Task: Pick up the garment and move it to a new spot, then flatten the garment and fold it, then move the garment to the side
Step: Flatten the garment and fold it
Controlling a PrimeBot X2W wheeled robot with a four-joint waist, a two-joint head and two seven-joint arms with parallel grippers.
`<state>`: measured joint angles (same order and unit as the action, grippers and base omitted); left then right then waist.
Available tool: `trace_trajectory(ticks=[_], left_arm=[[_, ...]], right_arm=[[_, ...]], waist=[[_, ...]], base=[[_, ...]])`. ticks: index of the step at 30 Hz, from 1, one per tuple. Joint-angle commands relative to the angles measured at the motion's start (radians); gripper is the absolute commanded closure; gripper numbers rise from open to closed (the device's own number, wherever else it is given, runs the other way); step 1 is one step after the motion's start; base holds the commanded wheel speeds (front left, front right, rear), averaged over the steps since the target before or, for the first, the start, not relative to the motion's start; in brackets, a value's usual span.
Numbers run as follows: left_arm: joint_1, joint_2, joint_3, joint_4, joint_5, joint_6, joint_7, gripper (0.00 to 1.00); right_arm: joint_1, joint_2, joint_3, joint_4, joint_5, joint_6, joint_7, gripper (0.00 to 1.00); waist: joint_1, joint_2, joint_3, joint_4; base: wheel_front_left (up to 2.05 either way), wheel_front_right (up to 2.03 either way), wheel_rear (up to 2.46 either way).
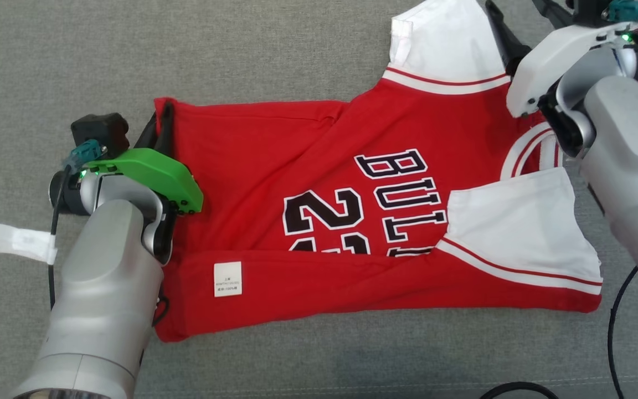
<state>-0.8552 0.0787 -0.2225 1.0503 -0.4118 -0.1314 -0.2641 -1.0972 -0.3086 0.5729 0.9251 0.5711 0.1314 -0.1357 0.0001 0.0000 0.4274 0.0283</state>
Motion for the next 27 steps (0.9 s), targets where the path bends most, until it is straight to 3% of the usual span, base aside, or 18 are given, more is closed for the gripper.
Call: trace_trajectory(ticks=[1, 12, 27], left_arm=[[-0.019, -0.002, -0.007, -0.012, -0.003, 0.002, 0.001, 1.00], [-0.045, -0.026, -0.126, -0.122, -0.046, 0.002, 0.001, 1.00], [-0.052, -0.027, -0.250, -0.168, -0.146, 0.006, 0.001, 1.00]], right_arm=[[-0.028, -0.009, 0.002, 0.014, 0.019, -0.002, 0.013, 0.00], [-0.174, -0.053, 0.043, 0.198, 0.075, -0.001, 0.191, 0.00], [-0.237, -0.037, 0.071, 0.304, 0.085, -0.001, 0.209, 0.00]], waist=[[-0.0001, 0.0000, 0.018, 0.024], [-0.0001, 0.0000, 0.101, 0.143], [-0.0001, 0.0000, 0.132, 0.188]], base=[[0.00, 0.00, 0.00], [0.00, 0.00, 0.00], [0.00, 0.00, 0.00]])
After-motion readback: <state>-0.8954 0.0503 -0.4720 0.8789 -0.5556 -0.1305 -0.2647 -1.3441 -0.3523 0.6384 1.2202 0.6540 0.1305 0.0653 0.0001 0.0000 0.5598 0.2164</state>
